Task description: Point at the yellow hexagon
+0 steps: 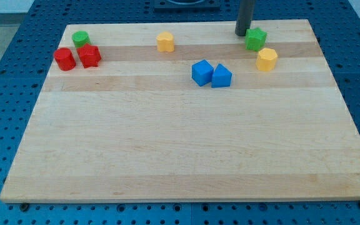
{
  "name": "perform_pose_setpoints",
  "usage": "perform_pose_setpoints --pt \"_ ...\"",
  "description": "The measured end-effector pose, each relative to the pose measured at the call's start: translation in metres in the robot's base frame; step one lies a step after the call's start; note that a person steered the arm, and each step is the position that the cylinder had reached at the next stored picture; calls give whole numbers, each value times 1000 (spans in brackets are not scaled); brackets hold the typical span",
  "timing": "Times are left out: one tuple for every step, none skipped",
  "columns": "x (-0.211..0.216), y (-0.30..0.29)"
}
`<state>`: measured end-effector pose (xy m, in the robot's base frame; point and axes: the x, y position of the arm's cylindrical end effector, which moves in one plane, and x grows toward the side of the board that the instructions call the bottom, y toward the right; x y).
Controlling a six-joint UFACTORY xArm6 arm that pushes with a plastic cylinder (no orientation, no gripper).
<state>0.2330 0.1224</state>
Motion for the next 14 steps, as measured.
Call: perform_pose_setpoints --pt "0 -2" --pt "0 -2" --pt "-13 -2" --pt "-39 24" --pt "-42 41" --pt "-42 50" --pt "-41 50" --pt "-41 50" --pt "-42 50" --pt "-41 66" --pt "-41 156" --pt "-12 213" --pt "39 155" --pt "40 127"
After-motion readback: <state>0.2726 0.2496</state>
